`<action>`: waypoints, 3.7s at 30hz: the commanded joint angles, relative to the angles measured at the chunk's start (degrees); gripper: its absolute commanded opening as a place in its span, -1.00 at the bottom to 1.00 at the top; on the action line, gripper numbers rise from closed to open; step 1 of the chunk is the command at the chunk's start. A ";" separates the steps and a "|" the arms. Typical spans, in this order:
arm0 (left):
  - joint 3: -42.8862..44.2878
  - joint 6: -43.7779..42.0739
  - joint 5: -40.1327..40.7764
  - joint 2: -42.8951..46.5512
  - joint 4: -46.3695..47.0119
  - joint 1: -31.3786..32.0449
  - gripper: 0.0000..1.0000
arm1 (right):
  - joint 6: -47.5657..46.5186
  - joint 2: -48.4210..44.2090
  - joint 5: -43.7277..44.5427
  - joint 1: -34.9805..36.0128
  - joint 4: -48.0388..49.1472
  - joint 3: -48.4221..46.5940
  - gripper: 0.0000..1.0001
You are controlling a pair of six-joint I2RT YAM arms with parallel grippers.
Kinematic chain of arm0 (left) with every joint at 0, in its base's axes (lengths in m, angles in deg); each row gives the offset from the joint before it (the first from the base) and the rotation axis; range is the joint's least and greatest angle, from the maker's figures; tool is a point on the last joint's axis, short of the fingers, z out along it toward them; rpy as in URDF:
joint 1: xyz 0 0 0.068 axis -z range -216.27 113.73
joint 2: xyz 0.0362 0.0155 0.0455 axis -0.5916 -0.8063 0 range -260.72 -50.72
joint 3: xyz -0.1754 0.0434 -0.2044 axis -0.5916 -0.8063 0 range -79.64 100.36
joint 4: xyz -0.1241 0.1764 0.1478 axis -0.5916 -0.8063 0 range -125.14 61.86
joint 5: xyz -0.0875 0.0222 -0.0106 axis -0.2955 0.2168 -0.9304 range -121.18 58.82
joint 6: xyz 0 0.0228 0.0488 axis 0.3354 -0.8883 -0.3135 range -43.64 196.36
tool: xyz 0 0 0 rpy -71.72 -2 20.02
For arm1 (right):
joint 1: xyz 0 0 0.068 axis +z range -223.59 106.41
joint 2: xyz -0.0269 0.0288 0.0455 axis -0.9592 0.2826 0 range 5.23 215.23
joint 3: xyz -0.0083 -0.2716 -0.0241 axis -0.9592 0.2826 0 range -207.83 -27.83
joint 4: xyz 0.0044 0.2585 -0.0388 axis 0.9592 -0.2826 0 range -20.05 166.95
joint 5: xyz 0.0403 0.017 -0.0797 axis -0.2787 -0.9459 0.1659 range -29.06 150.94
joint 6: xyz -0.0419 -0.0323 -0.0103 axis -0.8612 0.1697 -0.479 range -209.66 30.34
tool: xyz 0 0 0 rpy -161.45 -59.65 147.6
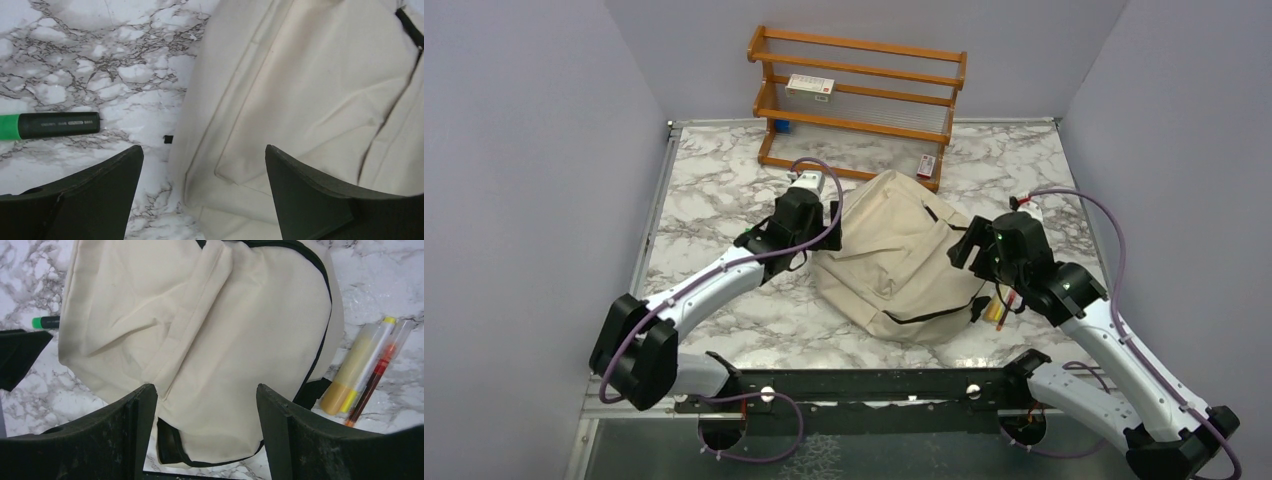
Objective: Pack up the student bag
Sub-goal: Adjust the student bag at the center of the board.
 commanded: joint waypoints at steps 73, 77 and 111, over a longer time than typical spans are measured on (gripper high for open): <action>-17.38 13.82 -26.20 20.27 1.61 -20.69 0.09 | -8.41 31.97 -26.67 21.40 33.00 -1.07 -0.16; -18.05 13.66 -26.69 20.54 1.68 -20.69 0.09 | -7.06 37.18 -23.13 25.63 36.62 3.09 -0.22; -21.66 13.83 -29.87 20.67 4.89 -20.70 0.11 | -13.29 17.26 12.70 27.49 17.68 -3.80 0.15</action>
